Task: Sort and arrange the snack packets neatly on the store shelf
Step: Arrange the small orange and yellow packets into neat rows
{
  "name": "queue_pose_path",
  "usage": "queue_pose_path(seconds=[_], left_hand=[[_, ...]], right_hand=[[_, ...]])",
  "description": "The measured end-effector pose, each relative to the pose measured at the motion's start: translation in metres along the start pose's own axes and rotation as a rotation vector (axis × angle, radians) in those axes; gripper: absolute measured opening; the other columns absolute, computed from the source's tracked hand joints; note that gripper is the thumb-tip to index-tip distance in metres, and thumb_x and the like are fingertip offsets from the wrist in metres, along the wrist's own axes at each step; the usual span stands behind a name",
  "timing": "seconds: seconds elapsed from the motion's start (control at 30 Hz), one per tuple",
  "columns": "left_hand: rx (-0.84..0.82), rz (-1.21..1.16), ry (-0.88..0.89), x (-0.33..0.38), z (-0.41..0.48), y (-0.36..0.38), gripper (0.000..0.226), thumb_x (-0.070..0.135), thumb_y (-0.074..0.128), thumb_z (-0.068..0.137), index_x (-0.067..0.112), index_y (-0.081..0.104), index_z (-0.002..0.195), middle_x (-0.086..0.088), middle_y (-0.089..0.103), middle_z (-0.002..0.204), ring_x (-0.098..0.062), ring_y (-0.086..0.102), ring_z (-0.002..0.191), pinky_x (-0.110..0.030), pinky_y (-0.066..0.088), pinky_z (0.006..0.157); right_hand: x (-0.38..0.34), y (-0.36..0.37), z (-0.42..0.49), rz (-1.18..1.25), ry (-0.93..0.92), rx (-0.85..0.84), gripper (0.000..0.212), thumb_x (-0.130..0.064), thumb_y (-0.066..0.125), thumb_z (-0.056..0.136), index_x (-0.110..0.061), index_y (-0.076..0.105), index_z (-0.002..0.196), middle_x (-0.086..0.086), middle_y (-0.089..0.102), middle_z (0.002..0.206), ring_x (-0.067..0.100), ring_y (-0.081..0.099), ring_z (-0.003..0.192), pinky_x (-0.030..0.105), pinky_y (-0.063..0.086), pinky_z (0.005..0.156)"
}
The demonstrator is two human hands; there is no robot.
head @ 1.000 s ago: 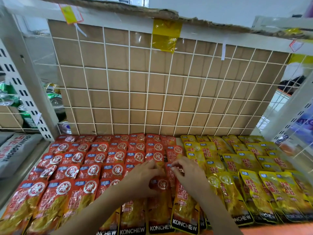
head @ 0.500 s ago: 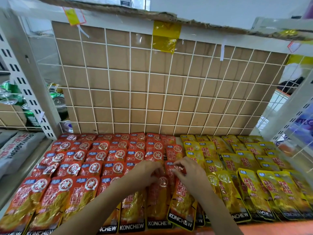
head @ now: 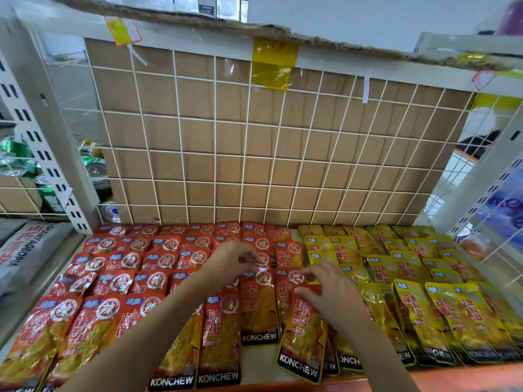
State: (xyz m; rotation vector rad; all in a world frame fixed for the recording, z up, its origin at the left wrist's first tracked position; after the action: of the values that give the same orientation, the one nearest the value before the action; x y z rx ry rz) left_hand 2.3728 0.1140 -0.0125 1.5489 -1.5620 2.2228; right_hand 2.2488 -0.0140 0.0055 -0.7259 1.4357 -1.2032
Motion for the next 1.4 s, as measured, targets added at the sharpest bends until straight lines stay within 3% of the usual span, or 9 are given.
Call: queue_pose_path(seconds=[0.17,0.33,0.63,0.8,0.9,0.97,1.13,1.3,1.4], left_hand=[[-0.004,-0.003,-0.01,-0.004,0.004,0.001,0.01,0.014,0.071,0.079,0.021,0.064,0.077,0.01,0.066,0.081,-0.003,0.062,0.08,-0.014,0.047,0.073],[-0.013,0.009,-0.007,-0.005,0.005,0.003,0.019,0.014,0.07,0.08,0.027,0.058,0.073,0.012,0.064,0.08,0.0,0.06,0.079,-0.01,0.045,0.068],[-0.008,0.019,0.02,-0.006,0.001,0.005,0.011,0.017,0.067,0.084,0.024,0.059,0.086,0.015,0.06,0.085,0.004,0.055,0.079,-0.001,0.042,0.067],[0.042,0.058,0.068,0.0,-0.003,-0.001,0.008,0.018,0.063,0.087,0.025,0.059,0.089,0.015,0.058,0.088,0.003,0.055,0.081,-0.006,0.044,0.067],[0.086,0.057,0.097,0.001,-0.006,-0.005,0.006,0.019,0.063,0.087,0.024,0.062,0.089,0.009,0.062,0.092,-0.004,0.057,0.084,-0.019,0.05,0.074],[0.092,0.062,0.101,0.0,-0.006,-0.006,0.007,0.02,0.063,0.087,0.026,0.062,0.089,0.009,0.063,0.093,-0.003,0.057,0.084,-0.021,0.05,0.075],[0.112,0.036,0.093,-0.006,-0.009,-0.012,0.013,0.018,0.06,0.089,0.031,0.059,0.089,0.01,0.063,0.093,-0.003,0.057,0.085,-0.019,0.049,0.075],[0.177,-0.013,0.081,-0.01,-0.018,-0.026,0.009,0.015,0.061,0.089,0.021,0.064,0.095,0.01,0.063,0.089,-0.002,0.057,0.083,-0.006,0.044,0.069],[0.177,-0.011,0.073,-0.015,-0.023,-0.029,0.01,0.014,0.06,0.089,0.022,0.064,0.095,0.011,0.063,0.091,-0.002,0.058,0.085,-0.008,0.044,0.069]], right_hand=[[0.005,-0.013,-0.009,-0.073,0.065,0.002,0.051,-0.06,0.059,0.077,-0.032,0.051,0.118,-0.01,0.04,0.121,0.008,0.039,0.12,0.023,0.038,0.095],[0.007,-0.009,-0.015,-0.059,0.09,-0.064,0.047,-0.059,0.062,0.075,-0.031,0.053,0.112,-0.012,0.043,0.123,0.007,0.04,0.123,0.024,0.036,0.096],[0.011,0.003,-0.012,0.078,0.111,-0.044,0.025,-0.043,0.068,0.079,-0.03,0.054,0.096,-0.012,0.046,0.105,0.007,0.053,0.107,0.024,0.046,0.089],[0.018,0.002,-0.014,0.045,0.156,-0.066,0.048,-0.059,0.064,0.074,-0.031,0.052,0.111,-0.012,0.044,0.11,0.006,0.049,0.107,0.022,0.041,0.084],[0.017,0.004,-0.016,0.011,0.173,-0.122,0.059,-0.063,0.065,0.069,-0.031,0.05,0.116,-0.013,0.042,0.109,0.007,0.047,0.109,0.024,0.04,0.089],[0.014,0.002,-0.015,0.038,0.156,-0.115,0.053,-0.057,0.068,0.071,-0.03,0.05,0.113,-0.016,0.04,0.102,0.005,0.047,0.105,0.022,0.04,0.088],[0.007,-0.008,-0.014,0.11,0.095,-0.023,0.02,-0.03,0.068,0.082,-0.03,0.051,0.092,-0.024,0.04,0.081,0.002,0.047,0.085,0.009,0.031,0.064],[0.007,-0.019,-0.01,0.255,0.074,0.014,0.021,-0.019,0.063,0.087,-0.032,0.049,0.078,-0.019,0.055,0.082,-0.004,0.052,0.076,0.005,0.033,0.059],[-0.003,-0.023,-0.002,0.34,0.05,0.0,0.019,-0.018,0.062,0.087,-0.032,0.052,0.079,-0.022,0.056,0.083,-0.007,0.052,0.081,0.007,0.036,0.065]])
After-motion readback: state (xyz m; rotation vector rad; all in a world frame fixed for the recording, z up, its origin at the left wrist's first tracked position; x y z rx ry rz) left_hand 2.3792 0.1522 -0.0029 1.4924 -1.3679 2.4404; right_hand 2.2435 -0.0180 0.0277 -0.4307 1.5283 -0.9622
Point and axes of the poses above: each hand's wrist, its own z-axis towards the middle knuckle, its own y-axis out of the palm, x = y × z, the point moved 10 cm from there along z, towards the middle knuckle
